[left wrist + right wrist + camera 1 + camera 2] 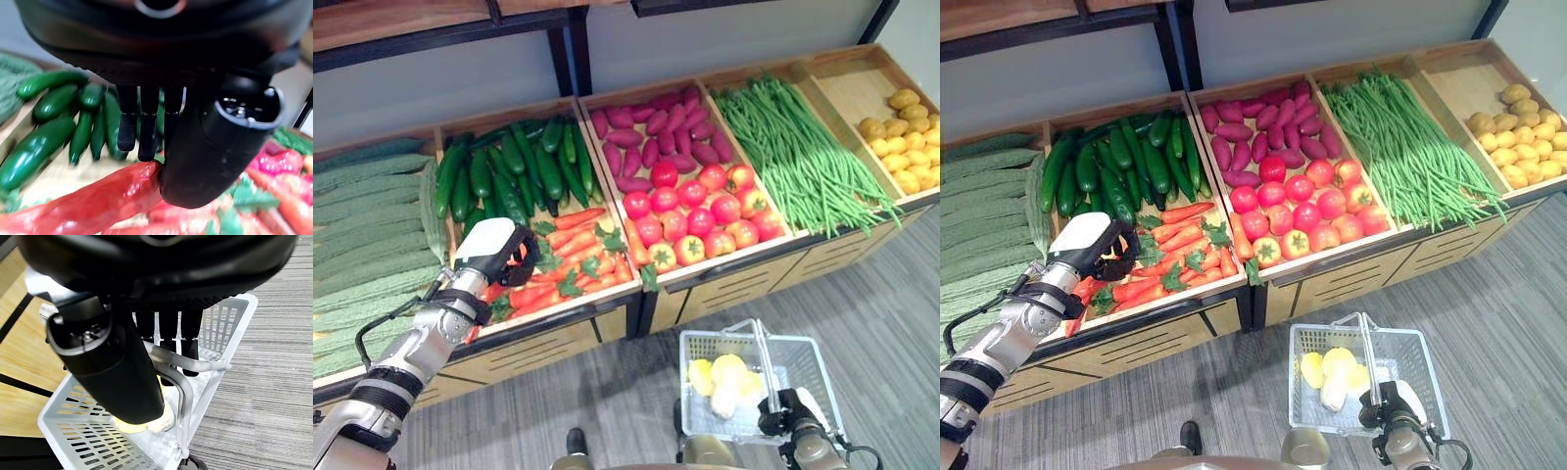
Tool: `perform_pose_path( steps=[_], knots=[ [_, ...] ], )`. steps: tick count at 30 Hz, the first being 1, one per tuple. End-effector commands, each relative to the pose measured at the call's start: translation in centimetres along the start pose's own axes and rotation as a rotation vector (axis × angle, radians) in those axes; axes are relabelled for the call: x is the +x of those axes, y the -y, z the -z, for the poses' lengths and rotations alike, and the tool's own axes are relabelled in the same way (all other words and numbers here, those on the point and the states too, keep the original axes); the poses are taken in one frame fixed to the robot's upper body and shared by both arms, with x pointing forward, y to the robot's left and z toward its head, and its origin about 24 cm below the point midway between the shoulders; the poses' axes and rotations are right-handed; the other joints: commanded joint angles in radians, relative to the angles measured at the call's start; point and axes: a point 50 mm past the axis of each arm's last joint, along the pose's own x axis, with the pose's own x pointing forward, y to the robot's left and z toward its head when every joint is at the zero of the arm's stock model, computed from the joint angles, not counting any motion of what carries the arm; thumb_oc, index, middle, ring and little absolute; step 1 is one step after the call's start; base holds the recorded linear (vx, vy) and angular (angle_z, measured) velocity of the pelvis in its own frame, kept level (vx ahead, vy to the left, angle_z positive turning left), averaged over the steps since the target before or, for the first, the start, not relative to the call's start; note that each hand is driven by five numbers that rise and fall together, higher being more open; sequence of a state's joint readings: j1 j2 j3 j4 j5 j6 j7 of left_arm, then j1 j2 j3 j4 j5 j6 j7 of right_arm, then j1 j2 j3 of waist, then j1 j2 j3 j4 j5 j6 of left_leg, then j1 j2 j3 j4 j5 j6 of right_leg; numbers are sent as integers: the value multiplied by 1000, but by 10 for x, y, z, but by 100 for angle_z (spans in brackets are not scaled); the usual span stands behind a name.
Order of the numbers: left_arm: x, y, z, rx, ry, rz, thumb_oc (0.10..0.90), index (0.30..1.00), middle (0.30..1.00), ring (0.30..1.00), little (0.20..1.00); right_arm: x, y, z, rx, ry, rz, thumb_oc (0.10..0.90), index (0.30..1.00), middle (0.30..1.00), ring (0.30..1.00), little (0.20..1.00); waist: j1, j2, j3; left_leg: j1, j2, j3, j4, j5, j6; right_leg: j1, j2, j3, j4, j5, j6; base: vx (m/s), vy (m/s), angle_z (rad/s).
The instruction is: Get the vegetables into the basket
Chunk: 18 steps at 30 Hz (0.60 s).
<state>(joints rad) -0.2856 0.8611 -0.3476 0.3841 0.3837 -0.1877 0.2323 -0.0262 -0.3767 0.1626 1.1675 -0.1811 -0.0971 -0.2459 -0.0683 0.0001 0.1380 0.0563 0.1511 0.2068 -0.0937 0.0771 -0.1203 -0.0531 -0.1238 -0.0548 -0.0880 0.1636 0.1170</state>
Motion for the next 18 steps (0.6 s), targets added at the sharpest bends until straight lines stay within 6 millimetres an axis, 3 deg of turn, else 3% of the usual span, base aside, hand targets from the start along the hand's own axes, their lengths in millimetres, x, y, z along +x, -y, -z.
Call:
perform_pose_path(
  steps=[1, 6, 8, 12, 13, 14, 18],
  knots=[
    [12, -76, -4, 56, 74, -306, 400, 300, 300, 300, 300, 0, 17, 9, -51, -8, 64, 400, 300, 300, 300, 300, -6, -44, -48, -6, 1, 1, 6, -41, 2, 34, -99, -37, 1, -34, 95, 2, -5, 3],
    [6, -70, -9, -157, 51, -457, 400, 300, 300, 300, 300, -2, 9, 12, -47, -14, 49, 400, 300, 300, 300, 300, -5, -50, -54, -1, 2, 2, 6, -42, 2, 40, -99, -37, 1, -38, 92, 0, 0, 0],
    [1, -55, -10, -488, -37, -649, 400, 300, 300, 300, 300, -2, 3, 10, -46, -19, 47, 400, 300, 300, 300, 300, -5, -58, -60, 6, 3, 5, 6, -43, 4, 45, -100, -37, 1, -41, 87, 0, 0, 0],
    [0, -58, -8, -451, -44, -634, 400, 300, 300, 300, 300, -2, 4, 9, -61, -10, 43, 400, 300, 300, 300, 300, -8, -57, -66, 10, 5, 9, 6, -44, 3, 48, -98, -35, 1, -41, 86, 0, 0, 0],
    [-1, -58, -4, -388, -44, -588, 571, 539, 539, 539, 539, -2, 6, 9, -61, -4, 44, 400, 300, 300, 300, 300, -8, -56, -67, 9, 6, 10, 6, -43, 2, 46, -98, -34, 1, -40, 86, 0, 0, 0],
    [-2, -57, 2, -226, -55, -496, 900, 1000, 1000, 1000, 1000, -2, 7, 11, -67, -7, 38, 400, 300, 300, 300, 300, -6, -53, -69, 9, 5, 11, 6, -43, 1, 47, -98, -35, 1, -39, 88, 0, 0, 0],
    [-1, -54, 15, 44, -109, -331, 900, 1000, 1000, 1000, 1000, -3, 10, 18, -68, -43, 48, 400, 300, 300, 300, 300, -2, -48, -61, 3, 2, 7, 6, -41, 3, 45, -99, -39, 1, -39, 90, 0, 0, 0]
  ],
)
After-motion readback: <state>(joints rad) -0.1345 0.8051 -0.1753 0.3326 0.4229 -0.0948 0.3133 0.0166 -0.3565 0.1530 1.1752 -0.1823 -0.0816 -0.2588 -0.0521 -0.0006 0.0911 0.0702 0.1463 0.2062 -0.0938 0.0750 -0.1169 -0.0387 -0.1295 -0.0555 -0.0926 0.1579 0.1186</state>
